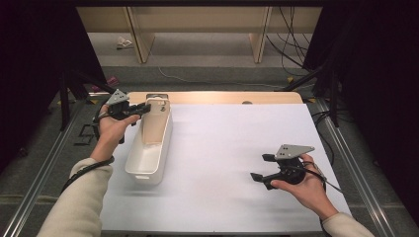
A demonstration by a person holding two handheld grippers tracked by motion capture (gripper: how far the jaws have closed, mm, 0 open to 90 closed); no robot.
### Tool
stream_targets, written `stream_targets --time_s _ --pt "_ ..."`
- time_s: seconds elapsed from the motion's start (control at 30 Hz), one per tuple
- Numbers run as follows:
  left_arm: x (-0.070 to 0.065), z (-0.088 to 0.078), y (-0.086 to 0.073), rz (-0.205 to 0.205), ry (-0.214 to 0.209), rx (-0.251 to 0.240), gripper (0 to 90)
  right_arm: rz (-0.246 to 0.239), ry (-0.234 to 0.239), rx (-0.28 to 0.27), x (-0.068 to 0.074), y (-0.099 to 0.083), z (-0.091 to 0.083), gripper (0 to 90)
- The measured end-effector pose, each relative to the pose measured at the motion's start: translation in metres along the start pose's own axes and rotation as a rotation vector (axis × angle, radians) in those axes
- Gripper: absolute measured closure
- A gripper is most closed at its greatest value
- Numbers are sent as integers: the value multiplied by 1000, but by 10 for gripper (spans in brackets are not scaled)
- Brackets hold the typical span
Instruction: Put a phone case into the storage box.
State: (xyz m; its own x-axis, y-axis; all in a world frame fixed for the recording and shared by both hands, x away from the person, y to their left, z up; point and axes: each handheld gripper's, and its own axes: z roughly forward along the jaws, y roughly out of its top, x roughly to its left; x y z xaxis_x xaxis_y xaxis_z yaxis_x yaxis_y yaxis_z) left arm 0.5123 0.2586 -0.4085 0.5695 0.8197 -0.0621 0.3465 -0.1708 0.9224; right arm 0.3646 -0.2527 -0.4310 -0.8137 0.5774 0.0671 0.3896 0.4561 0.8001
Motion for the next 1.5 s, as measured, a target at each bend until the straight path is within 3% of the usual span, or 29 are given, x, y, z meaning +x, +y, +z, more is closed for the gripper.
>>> stream_targets --time_s 0.73,0.83,1.27,1.5 --pt "5 17 2 32 31 61 725 2 6 5 0 0 0 187" --pt "5 19 2 31 46 68 705 1 7 6 -1 0 0 187" --pt "1 22 9 102 153 147 557 -3 10 7 -1 -1 1 187" --pt "0 16 12 100 167 144 540 -3 9 8 -1 0 0 185"
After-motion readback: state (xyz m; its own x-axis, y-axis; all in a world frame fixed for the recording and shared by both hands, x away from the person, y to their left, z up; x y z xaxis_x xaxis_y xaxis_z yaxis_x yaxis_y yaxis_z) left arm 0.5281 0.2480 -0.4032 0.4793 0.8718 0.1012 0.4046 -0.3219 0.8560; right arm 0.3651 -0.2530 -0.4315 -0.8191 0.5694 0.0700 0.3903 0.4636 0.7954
